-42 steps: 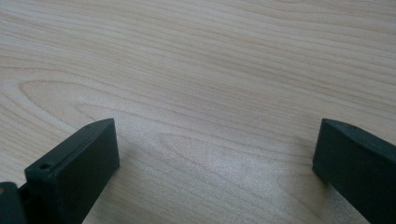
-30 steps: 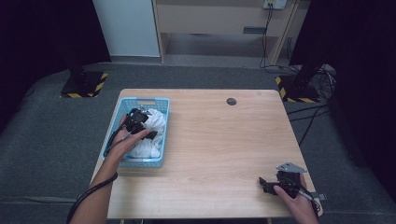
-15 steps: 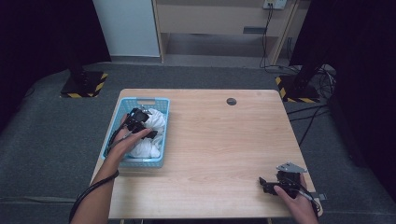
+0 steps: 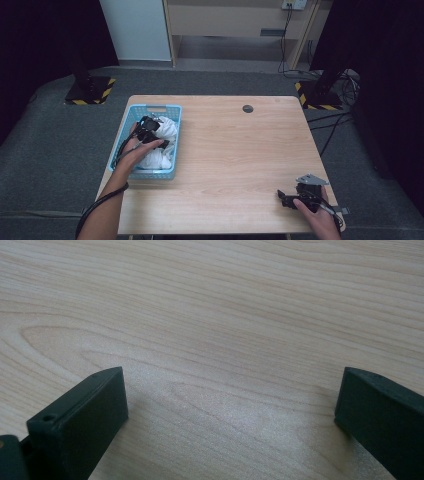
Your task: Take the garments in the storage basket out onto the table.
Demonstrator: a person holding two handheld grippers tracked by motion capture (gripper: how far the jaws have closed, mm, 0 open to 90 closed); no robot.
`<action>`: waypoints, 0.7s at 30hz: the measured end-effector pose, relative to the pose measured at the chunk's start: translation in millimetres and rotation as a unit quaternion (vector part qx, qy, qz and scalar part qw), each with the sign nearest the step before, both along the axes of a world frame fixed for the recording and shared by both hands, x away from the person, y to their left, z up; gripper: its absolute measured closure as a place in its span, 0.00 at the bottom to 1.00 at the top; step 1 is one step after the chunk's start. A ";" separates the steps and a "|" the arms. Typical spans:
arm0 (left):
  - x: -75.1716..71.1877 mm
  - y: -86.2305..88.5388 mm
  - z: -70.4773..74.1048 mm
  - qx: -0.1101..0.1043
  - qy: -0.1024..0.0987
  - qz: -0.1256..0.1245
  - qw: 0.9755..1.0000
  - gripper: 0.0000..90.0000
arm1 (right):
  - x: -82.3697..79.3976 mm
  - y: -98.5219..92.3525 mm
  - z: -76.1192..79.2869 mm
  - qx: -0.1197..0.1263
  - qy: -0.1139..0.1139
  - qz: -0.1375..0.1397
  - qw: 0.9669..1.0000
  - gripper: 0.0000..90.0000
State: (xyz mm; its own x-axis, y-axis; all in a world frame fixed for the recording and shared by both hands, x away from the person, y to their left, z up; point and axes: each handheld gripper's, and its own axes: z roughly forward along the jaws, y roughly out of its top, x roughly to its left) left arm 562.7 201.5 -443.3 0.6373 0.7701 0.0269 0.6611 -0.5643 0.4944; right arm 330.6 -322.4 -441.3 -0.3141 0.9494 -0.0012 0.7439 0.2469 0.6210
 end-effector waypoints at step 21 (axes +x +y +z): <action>0.3 4.2 -0.1 0.019 0.001 0.008 1.000 0.34 | 0.0 0.0 0.0 0.000 0.000 0.000 1.000 0.00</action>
